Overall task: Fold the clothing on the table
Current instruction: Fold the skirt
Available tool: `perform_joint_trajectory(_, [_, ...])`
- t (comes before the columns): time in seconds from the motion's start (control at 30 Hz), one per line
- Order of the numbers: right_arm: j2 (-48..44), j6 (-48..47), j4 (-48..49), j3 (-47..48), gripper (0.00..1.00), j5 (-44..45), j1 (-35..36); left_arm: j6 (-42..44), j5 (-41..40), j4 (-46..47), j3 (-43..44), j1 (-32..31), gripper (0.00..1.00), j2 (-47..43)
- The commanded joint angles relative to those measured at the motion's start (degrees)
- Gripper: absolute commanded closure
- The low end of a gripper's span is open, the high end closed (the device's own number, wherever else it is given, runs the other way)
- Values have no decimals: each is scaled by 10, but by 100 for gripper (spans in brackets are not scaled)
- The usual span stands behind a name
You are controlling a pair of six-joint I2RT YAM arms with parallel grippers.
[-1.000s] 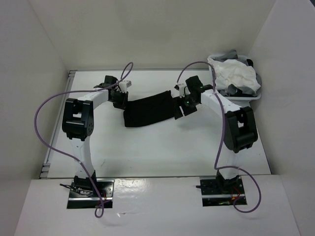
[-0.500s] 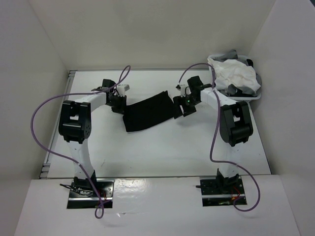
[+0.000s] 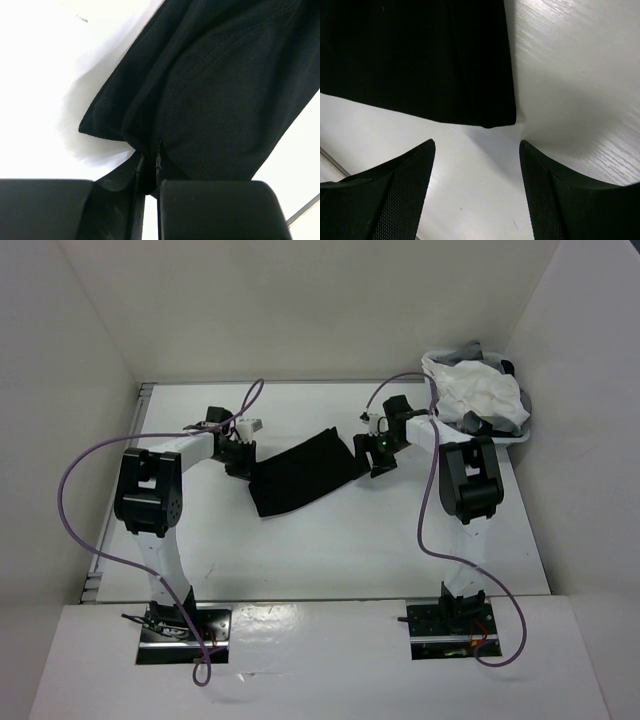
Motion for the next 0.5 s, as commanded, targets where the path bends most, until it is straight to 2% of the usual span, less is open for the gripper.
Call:
perform_joint_trajectory(0.0, [22, -1, 17, 27, 27, -15, -3, -6, 22, -14, -4, 1, 98, -26])
perform_joint_trajectory(0.33, [54, -1, 17, 38, 27, -38, -3, -6, 22, -8, -14, 1, 98, -31])
perform_joint_trajectory(0.47, [59, -1, 24, 38, 33, -49, -3, -6, 22, -8, -14, 1, 98, -31])
